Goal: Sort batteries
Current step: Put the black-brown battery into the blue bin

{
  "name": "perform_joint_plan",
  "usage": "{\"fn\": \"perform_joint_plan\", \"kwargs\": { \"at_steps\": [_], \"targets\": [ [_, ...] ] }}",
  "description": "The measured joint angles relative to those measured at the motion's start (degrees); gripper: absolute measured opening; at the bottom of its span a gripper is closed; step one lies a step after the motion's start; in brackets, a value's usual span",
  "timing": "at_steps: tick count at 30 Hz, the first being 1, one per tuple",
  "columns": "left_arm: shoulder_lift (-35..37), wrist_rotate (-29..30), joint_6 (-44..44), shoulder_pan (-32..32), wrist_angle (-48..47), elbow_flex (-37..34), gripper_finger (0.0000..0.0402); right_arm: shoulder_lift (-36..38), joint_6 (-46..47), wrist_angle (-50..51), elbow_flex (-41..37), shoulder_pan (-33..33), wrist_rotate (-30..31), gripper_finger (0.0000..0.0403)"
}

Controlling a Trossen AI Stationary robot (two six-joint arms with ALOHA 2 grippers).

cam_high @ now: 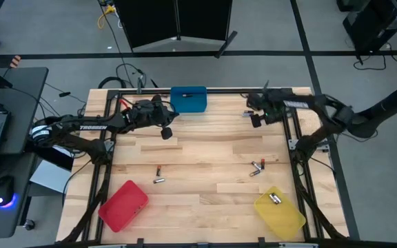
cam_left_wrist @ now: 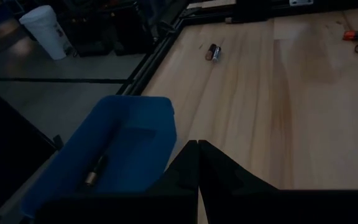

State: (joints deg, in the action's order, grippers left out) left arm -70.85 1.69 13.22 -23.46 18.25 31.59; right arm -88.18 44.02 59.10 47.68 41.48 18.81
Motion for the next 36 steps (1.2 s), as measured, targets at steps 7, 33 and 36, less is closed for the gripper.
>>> {"fn": "perform_joint_plan", "kwargs": {
  "at_steps": [7,33,36],
  "targets": [
    [0.0,0.0,-0.2,0.0,0.2,0.0,0.0012,10.7,19.4,-16.7,-17.0,-6.2,8.8,0.0011],
    [0.0,-0.1,-0.1,0.0,1.6,0.0,0.0012,11.5,14.9,-29.1,-22.5,3.2,19.6,0.0010],
    [0.0,-0.1,-0.1,0.0,1.6,0.0,0.0012,11.6,14.9,-29.6,-23.5,3.6,19.8,0.0010]
  ]
}}
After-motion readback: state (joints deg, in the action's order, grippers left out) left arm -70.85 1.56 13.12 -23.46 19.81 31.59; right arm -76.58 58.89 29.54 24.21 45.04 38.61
